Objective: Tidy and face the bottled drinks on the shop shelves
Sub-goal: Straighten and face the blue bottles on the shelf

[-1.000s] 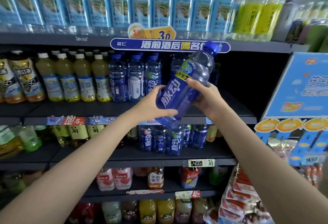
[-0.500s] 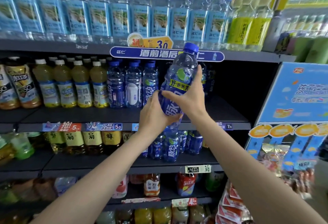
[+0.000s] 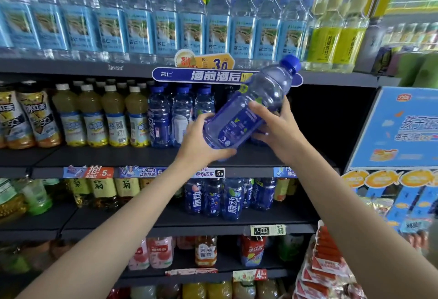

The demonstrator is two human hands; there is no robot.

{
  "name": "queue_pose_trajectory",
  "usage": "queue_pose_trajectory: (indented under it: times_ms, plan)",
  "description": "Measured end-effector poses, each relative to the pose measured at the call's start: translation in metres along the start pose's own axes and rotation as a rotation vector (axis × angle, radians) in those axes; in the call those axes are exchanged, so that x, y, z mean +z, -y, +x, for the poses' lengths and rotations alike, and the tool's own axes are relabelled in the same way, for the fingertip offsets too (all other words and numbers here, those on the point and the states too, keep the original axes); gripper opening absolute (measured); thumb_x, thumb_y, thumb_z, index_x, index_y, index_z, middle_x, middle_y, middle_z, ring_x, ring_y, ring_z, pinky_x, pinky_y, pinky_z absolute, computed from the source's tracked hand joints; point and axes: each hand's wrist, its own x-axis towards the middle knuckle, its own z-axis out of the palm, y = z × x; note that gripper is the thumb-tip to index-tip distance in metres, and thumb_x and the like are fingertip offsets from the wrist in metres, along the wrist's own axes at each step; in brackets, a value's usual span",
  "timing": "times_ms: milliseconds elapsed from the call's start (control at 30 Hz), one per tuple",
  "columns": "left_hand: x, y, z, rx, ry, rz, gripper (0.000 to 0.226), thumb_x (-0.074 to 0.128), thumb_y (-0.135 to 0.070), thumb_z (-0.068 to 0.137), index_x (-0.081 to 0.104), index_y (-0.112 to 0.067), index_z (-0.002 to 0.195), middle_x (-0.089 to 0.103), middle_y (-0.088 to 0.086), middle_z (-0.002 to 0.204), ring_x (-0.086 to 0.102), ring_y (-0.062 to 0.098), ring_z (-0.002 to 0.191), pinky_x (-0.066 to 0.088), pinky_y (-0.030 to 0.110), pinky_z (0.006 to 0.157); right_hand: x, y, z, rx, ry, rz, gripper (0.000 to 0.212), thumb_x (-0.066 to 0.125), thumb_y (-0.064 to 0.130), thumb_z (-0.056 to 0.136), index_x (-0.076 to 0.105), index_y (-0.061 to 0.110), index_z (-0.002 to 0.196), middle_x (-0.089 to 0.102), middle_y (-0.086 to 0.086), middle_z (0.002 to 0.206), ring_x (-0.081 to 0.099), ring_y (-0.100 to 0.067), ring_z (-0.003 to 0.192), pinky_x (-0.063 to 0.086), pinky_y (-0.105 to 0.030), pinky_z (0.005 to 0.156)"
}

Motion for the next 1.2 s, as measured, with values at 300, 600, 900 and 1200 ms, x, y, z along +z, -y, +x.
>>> queue_pose_trajectory:
  times_ms: [300,600,900,1200]
  plan:
    - [-0.023,-0.043,0.01,0.493,-0.038,0.058,0.087,0.078,-0.055,0.053,0.033,-0.036,0.125,0.042,-0.03,0.122,0.045,0.015,0.122,0.041,0.042,0.102,-0.004,-0.024,0.003,0.44,-0.08,0.627,0.068,0.065,0.052,0.078,0.055,0.007,0.128,0.063,-0.019,0.121,0.063,-0.033,0.106,0.056,-0.049,0.083]
    - [-0.02,-0.019,0.018,0.188,0.313,0.021,0.072,0.081,-0.055,0.057,0.042,-0.04,0.116,0.047,-0.017,0.122,0.048,0.008,0.119,0.044,0.033,0.099,-0.021,-0.008,0.002,0.205,-0.141,0.239,0.062,0.075,0.036,0.073,0.056,0.009,0.125,0.071,-0.009,0.107,0.07,-0.025,0.093,0.058,-0.042,0.073]
    - [0.043,-0.014,0.025,0.119,0.159,0.063,0.1,0.084,-0.039,0.063,0.023,-0.018,0.14,0.051,-0.002,0.13,0.05,0.017,0.118,0.044,0.035,0.096,-0.008,-0.002,-0.004,-0.268,-0.269,-0.502,0.091,0.091,0.03,0.055,0.038,0.025,0.129,0.06,0.01,0.115,0.061,-0.01,0.105,0.052,-0.033,0.089]
    - [0.043,0.015,0.046,-0.027,0.366,-0.115,0.071,0.082,-0.011,0.067,0.042,-0.025,0.124,0.059,-0.013,0.113,0.056,-0.003,0.103,0.047,0.017,0.09,-0.045,-0.007,0.023,-0.143,0.193,-0.563,0.072,0.083,0.021,0.069,0.043,0.025,0.128,0.058,0.014,0.111,0.061,0.009,0.089,0.05,-0.011,0.075]
